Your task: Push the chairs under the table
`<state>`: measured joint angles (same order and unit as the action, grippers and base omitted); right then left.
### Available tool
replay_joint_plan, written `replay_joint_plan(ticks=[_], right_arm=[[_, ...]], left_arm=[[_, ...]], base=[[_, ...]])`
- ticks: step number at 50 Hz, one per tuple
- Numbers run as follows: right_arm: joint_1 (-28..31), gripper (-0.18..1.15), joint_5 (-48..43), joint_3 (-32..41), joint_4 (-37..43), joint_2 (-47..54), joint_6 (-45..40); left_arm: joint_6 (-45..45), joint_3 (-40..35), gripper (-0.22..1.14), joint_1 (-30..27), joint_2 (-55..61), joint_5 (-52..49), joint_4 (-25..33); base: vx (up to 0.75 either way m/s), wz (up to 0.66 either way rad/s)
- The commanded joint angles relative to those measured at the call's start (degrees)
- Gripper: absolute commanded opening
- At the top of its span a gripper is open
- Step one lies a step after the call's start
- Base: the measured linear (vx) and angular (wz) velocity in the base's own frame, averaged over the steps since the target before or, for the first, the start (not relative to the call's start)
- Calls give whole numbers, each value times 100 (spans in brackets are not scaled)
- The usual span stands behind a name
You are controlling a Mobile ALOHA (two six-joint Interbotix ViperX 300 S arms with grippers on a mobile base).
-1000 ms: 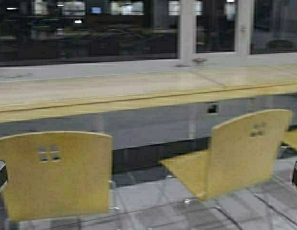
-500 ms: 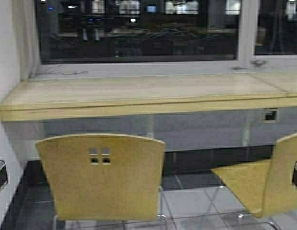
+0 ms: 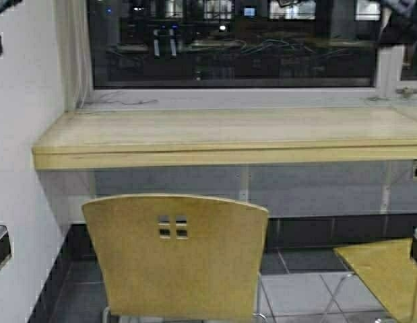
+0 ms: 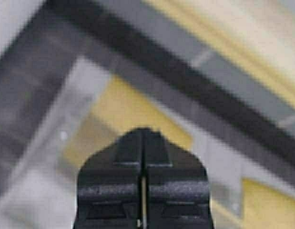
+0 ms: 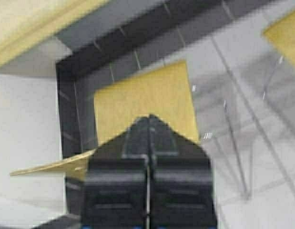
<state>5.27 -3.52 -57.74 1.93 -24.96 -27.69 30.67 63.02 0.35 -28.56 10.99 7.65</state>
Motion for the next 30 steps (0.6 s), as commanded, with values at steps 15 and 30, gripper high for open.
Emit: replay_joint_plan(ticks=[15,30], right_arm=[[44,4,-35,44,-53,360,114],[448,5,246,-79,404,352,-220]], left_arm=[[-26,-545,3,606,923,272,-35],[272,-79,3,1011,923,-281,272]], base=[[17,15],[24,13]])
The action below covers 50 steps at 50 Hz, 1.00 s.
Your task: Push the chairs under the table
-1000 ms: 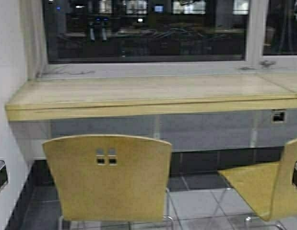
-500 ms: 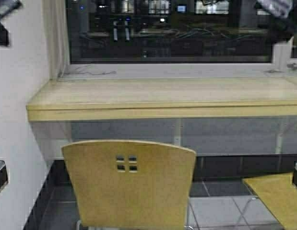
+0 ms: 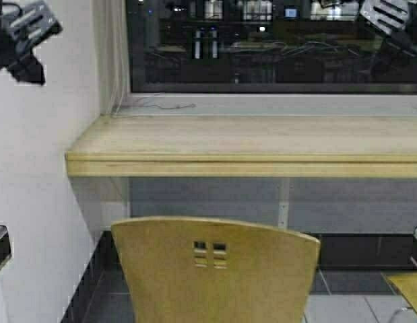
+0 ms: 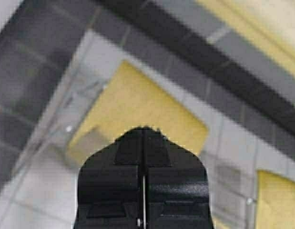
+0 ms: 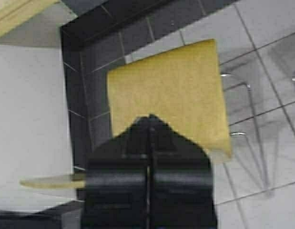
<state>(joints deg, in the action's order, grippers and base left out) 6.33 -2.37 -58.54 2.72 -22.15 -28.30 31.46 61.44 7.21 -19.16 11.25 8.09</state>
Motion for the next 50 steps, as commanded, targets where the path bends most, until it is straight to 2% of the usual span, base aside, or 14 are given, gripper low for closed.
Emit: replay_joint_plan(ticks=[1,10,20,27,34,39,45,50], right_arm=[[431,5,158,0,387,141,-185],[1107,6,193,149,756,1151,-387],[1705,9,167,510,1266,2549,-431],[2004,18,70,738,1652,3208,-431],[2232,35,18,773,2197,3551,-501],[2250,51,9,809,2654,3700,-536],[2250,73,88,773,3146,3806,-554],[2259,83,202,765,3524,3885,-571]], left_arm=[[237,88,4,404,9,-387,264],[413,123,4,896,492,-721,475],[606,316,5,1055,1257,-686,1512],[606,237,12,1354,1846,-598,2083],[642,79,27,1740,2399,-519,2558],[642,-105,44,2013,2804,-475,2918],[642,-308,64,2153,3111,-431,3173],[642,-413,78,2153,3278,-404,3270]], base=[[21,4],[20,-5],[16,-10],[13,-9],[10,-6],[8,-4],[7,-2],[5,1]])
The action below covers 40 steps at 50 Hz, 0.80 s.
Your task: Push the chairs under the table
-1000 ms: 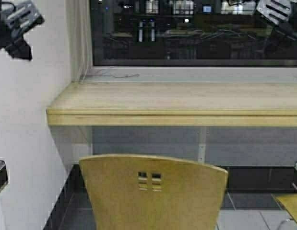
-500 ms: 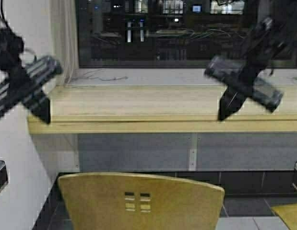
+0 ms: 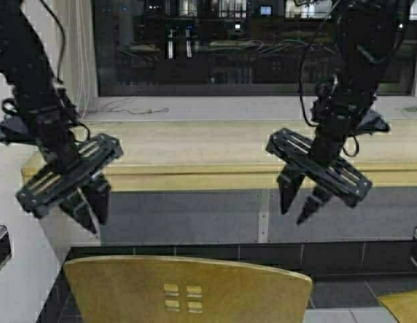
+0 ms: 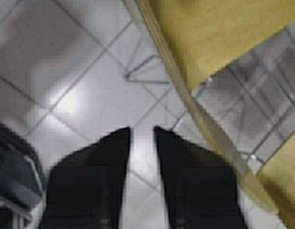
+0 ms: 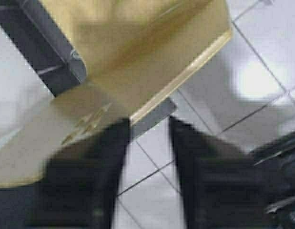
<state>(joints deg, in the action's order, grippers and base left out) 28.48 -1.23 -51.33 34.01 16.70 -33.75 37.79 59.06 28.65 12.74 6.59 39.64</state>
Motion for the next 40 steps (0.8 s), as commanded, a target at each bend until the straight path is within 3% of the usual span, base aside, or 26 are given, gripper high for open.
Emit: replay_joint_plan(ticks=[1,21,29,40], right_arm=[[53,84,97,53,475,18,-26],[149,84,149,510,2013,642,-97],[149,84,202,729,2180,853,-97],[149,84,220,1116,2206,1143,-105]], left_arm=[[9,-202,81,9,114,62,123],[53,-686,86,9,914,114,1187],[44,-888,86,9,1213,220,1644],[44,-1187,86,-167,1424,343,1688]], base=[[4,1],[0,0],[-2,1],[0,0]])
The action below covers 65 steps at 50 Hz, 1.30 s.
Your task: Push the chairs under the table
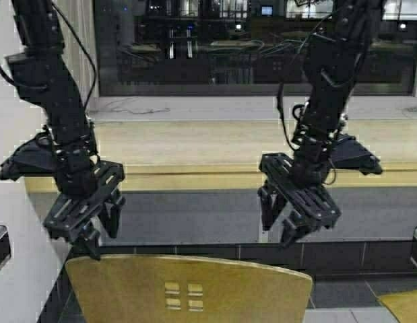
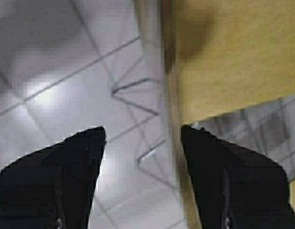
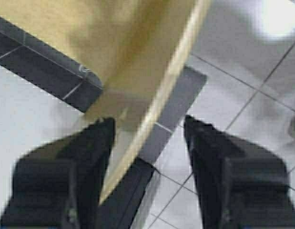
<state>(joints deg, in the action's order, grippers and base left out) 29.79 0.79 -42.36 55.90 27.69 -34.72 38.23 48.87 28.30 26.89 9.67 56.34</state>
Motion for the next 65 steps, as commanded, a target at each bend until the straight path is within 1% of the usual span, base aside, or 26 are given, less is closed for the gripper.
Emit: replay_joint_plan(ticks=[1,9,16,33,37,42,52,55,58,61,65], right_arm=[[9,84,18,246,18,79,-18],[18,84,229,475,26,457,-70],[18,84,237,686,26,747,-114],[18,84,272,1222,26,1547,-114],[9,84,272,1362,26,1749,97],[-9,84,272,1529,-9,1995,167],[-9,84,281,1793,-9,2232,193],[-9,83,272,1819,-9,2241,211],[-9,80,281,1846,-9,2259,220],[-9,70,272,1837,-9,2276,237],[-9,50,272,1811,-9,2276,255]], left_arm=[[0,-185,86,-149,26,35,18],[0,-343,86,-237,229,18,18],[-18,-554,86,-343,519,18,0],[-53,-1397,86,-475,1327,-132,-229],[-97,-1564,86,-492,1485,-167,-334],[-123,-1758,86,-536,1679,-176,-492],[-123,-1898,84,-571,1854,-193,-475],[-114,-1916,81,-571,1881,-193,-483],[-123,-1951,74,-571,1907,-202,-475],[-114,-1978,63,-571,1925,-229,-483],[-114,-2021,47,-571,1951,-264,-483]], base=[[0,0],[0,0],[0,0],[0,0],[0,0],[0,0],[0,0],[0,0],[0,0],[0,0],[0,0]])
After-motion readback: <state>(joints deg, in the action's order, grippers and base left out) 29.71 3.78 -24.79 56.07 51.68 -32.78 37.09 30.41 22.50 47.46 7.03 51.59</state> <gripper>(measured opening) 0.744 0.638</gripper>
